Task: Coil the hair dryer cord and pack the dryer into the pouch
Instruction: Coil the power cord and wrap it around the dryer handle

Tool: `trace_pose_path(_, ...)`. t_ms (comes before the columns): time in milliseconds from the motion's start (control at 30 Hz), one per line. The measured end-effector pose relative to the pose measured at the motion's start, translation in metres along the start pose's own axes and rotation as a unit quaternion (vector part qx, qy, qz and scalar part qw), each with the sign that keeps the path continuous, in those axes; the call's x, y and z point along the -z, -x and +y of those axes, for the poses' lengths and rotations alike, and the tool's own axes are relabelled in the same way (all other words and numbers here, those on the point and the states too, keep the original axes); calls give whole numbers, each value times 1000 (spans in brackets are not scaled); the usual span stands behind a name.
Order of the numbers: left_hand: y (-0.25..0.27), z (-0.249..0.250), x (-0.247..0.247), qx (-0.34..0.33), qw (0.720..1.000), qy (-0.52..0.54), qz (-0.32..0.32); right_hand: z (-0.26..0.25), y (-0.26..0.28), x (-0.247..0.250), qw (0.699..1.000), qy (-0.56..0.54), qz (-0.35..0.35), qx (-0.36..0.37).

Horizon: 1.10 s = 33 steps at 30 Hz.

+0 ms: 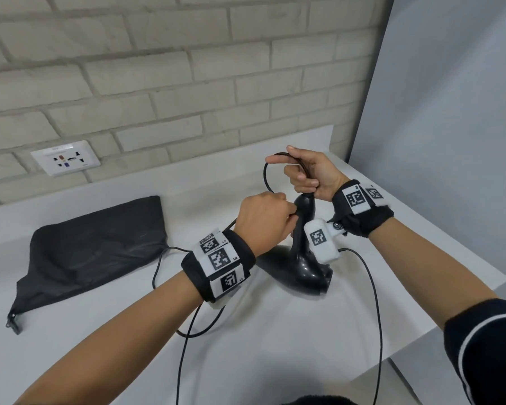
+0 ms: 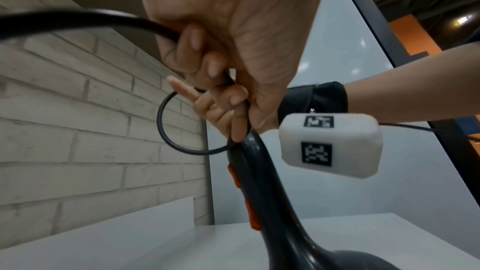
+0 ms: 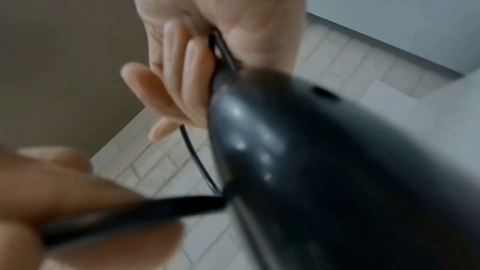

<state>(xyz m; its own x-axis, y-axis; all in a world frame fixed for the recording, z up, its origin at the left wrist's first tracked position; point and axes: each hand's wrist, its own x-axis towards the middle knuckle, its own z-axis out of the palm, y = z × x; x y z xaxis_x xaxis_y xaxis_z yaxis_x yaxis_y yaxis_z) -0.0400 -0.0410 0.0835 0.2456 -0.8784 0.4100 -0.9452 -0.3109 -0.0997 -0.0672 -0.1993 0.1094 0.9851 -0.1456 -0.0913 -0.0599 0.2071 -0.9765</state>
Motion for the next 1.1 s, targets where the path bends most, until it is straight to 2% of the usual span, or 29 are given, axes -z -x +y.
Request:
trace_pose_path(133, 1, -4, -4, 5, 1000, 25, 0, 6, 4, -3, 990, 107, 89, 21)
trace_pose_path(233, 3, -6, -5, 0, 999, 32, 9, 15, 11, -3, 981, 134, 129, 48)
trace_pose_path(333, 0, -6, 1, 6, 999, 54, -4, 16, 15, -3, 987, 102, 106, 59)
trace_pose_path(433, -8, -9, 14, -2, 993, 114, -10, 12, 16, 0, 995, 49, 82, 31)
trace_pose_path(533, -22, -14, 24, -12, 981, 190, -32, 9, 16, -3, 998, 13, 56, 9)
trace_pose_path(633, -39, -18, 32, 12, 959, 280, -53, 9, 17, -4, 999, -18, 45, 18)
trace_pose_path(800, -61, -30, 35, 53, 934, 353, -8, 11, 15, -5, 999, -17, 44, 19)
trace_pose_path(900, -67, -38, 25, 90, 904, 418, 17, 9, 16, -6, 999, -18, 36, 16)
trace_pose_path(1100, -66, -44, 9, 154, 858, 484, 80, 9, 13, -2, 999, -48, -6, 15)
